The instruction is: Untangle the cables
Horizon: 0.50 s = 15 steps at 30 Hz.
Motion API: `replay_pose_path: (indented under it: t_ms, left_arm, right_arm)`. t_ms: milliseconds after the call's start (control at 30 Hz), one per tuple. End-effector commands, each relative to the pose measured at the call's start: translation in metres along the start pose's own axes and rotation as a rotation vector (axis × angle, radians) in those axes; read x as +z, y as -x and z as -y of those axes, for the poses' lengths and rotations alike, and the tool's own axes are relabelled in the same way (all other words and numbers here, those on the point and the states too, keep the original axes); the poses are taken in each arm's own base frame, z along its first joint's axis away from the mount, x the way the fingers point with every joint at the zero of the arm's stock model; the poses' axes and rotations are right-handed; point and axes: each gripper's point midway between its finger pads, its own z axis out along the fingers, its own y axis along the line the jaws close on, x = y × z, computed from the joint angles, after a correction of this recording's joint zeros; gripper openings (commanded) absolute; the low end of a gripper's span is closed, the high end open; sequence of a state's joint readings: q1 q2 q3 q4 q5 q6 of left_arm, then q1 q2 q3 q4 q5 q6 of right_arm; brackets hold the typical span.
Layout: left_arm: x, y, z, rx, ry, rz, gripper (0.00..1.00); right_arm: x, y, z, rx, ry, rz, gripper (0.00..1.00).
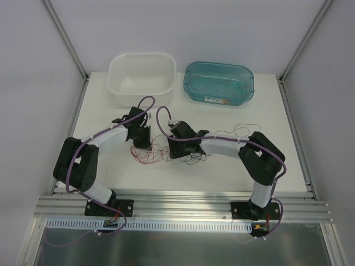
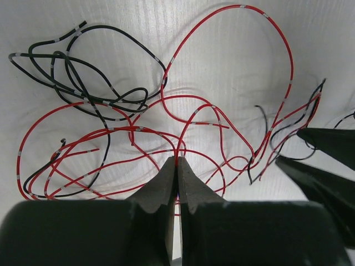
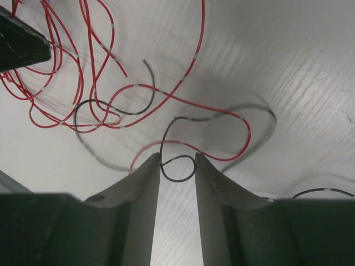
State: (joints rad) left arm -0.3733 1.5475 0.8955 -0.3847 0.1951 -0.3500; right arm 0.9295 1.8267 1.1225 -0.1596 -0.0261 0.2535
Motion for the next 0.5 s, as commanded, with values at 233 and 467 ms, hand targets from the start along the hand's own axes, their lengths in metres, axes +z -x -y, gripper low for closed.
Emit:
replay_pose_path:
  t_ms: [233,467]
  left_arm:
    - [-0.011,0.017,-0.007,0.05,0.07,0.059,0.0]
    - [-0.022,0.026,-0.038,0.094,0.248,0.099,0.0]
  right_arm:
    - [-0.029,0.015,0.023,-0.025,-0.087,0.096,0.01]
    - [-0.101,0.03,0.08,-0.022,-0.249,0.175,0.01]
